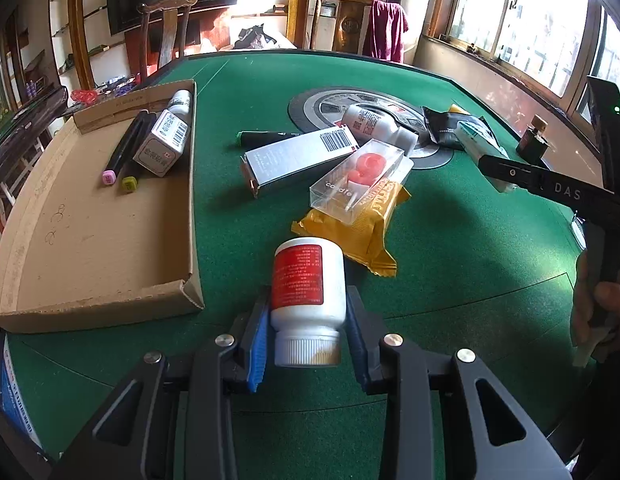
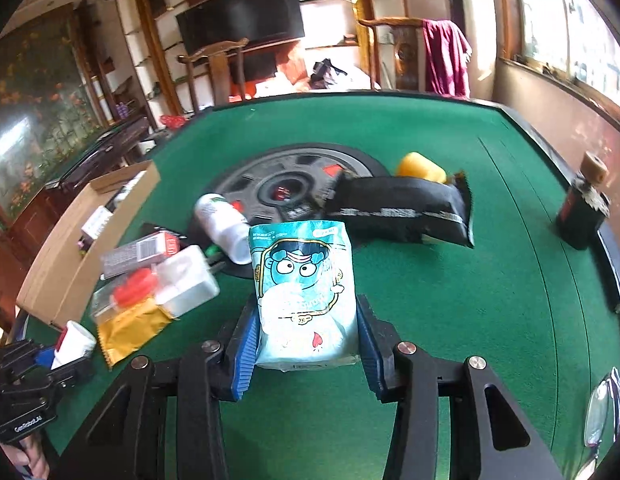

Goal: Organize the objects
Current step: 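Carry the bottle and tissue pack over the cardboard tray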

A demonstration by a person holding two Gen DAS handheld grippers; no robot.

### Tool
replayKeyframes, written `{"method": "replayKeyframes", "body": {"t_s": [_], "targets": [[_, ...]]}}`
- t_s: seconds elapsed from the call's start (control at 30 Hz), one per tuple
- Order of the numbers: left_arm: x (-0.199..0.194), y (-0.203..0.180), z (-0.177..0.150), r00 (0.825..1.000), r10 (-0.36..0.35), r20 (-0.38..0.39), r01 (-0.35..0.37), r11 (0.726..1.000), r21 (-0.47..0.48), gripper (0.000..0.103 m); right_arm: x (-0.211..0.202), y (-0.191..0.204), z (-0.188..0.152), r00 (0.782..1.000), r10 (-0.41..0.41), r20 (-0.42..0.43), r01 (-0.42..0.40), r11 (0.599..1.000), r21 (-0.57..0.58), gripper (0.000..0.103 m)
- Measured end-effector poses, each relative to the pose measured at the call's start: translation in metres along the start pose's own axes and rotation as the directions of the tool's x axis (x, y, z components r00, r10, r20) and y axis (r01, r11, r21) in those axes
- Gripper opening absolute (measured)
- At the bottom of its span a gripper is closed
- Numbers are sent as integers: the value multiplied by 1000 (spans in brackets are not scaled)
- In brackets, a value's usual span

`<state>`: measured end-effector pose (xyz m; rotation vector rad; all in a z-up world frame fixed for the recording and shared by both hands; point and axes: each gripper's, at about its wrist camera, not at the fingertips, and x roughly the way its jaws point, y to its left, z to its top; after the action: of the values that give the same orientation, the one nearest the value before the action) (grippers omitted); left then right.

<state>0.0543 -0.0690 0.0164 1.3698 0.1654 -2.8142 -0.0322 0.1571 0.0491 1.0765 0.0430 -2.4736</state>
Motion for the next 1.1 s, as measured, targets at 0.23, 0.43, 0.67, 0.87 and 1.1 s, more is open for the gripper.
{"method": "replayKeyframes", "body": {"t_s": [0.23, 0.43, 0.67, 0.87, 1.1], "targets": [[-19, 1, 5, 997, 39, 66, -39, 999, -3, 33, -11, 24, -7, 997, 68, 39, -67, 997, -32, 48], [-35, -1, 8, 990, 57, 127, -58, 998, 9, 33, -26, 43, -24, 993, 105, 53, -104, 994, -30, 48], [-46, 3, 7, 983, 74, 170, -76, 997, 7, 33, -34, 68, -34, 990, 132, 45, -130, 990, -52, 48], [-58, 12, 6, 974, 96, 206, -97, 995, -5, 33, -33, 88, -35, 989, 142, 28, -140, 986, -86, 49], [-71, 25, 6, 963, 113, 243, -110, 994, -27, 33, -32, 111, -33, 989, 148, 16, -145, 981, -127, 49]]}}
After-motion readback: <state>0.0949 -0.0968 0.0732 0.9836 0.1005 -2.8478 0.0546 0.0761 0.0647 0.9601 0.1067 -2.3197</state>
